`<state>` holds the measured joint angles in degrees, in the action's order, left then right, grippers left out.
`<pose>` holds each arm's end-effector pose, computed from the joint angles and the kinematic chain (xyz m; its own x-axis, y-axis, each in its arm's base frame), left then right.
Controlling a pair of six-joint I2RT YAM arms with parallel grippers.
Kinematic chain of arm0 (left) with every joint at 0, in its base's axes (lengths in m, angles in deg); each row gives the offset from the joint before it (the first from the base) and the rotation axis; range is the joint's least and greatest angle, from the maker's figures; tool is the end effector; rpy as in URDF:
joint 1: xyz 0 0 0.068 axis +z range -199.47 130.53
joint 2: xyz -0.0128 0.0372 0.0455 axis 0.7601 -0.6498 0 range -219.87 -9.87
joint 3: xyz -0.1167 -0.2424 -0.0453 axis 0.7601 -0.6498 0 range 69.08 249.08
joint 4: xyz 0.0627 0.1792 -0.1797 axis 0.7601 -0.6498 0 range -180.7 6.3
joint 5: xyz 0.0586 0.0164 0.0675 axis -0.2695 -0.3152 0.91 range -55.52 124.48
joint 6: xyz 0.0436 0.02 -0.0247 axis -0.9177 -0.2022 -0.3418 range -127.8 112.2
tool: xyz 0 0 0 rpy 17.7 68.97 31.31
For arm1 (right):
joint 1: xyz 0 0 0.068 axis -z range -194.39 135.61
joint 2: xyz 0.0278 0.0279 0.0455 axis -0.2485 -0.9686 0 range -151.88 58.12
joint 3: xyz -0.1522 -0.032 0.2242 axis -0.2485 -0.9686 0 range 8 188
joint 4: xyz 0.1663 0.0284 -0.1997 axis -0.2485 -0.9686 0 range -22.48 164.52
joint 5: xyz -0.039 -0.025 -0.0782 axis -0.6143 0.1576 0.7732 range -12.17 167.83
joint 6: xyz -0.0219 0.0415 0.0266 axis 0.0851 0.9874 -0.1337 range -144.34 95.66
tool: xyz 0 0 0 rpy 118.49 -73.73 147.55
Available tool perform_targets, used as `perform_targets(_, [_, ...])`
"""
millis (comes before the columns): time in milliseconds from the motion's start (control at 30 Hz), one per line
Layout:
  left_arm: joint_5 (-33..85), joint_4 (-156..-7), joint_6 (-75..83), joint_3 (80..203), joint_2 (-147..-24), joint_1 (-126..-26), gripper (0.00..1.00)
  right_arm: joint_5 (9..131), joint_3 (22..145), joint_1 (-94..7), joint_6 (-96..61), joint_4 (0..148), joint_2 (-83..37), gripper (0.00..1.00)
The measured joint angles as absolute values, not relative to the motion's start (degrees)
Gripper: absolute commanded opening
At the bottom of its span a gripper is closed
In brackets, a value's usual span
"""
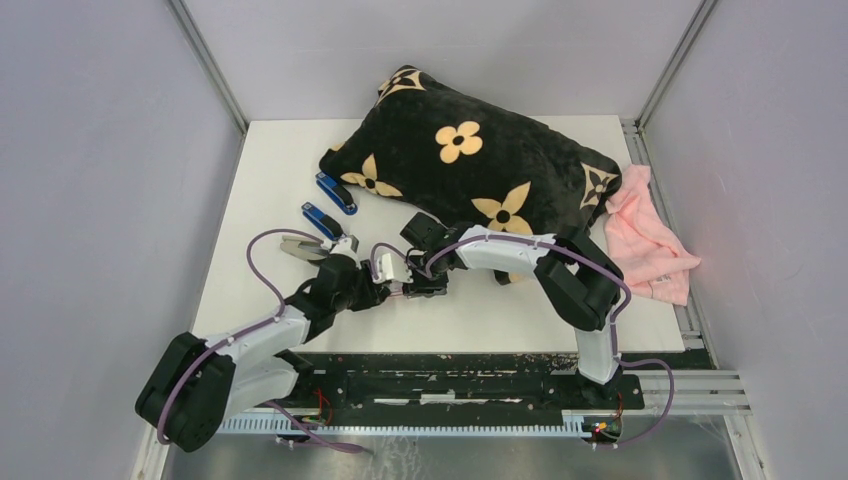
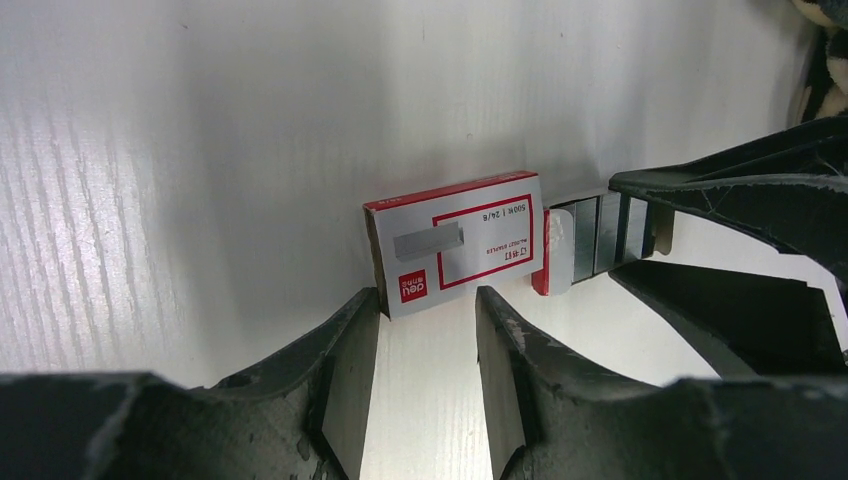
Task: Unload the staples from the stapler
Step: Close the staple box at the center of the board.
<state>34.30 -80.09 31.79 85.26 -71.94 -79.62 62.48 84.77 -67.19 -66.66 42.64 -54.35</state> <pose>0.1650 -0.0960 0.1389 -0.7696 -0.2900 -0.5689 0.0179 0.8808 -0.4731 0.2319 0.3212 0.1631 0.1451 -0.8828 -0.4468 -0.9894 -0.1242 -0.0758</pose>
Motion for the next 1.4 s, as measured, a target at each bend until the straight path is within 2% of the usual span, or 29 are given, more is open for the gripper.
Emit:
perform_targets(333, [36.22,-88.26,31.79,85.35,-65.29,-79.82,0.61,62.15,84.77,-66.75,-69.96,41.16,-54.35,0.48])
perform_targets(667, [40.24,-90.62,31.18,85.28,-61.09,-79.82,0.95,61.03,84.75,-66.70,-72.21,40.19,-54.35,0.48])
perform_targets(733, [40.88,-90.27,31.16,85.04,-59.50,-79.82,0.98,60.97,84.75,-66.70,-72.21,40.19,-54.35,0.48])
perform_targets(833, [41.77,-89.05,31.16,84.28,-57.90,-79.82,0.96,60.95,84.75,-66.73,-72.19,40.19,-54.35,0.48])
perform_targets(1033, [41.95,-87.76,31.18,83.84,-60.96,-79.65,0.83,60.92,84.75,-66.70,-72.19,40.19,-54.35,0.48])
perform_targets(1400, [43.06,-87.50,30.79,87.84,-69.36,-79.54,0.71,61.14,84.75,-66.49,-72.13,40.54,-54.35,0.48])
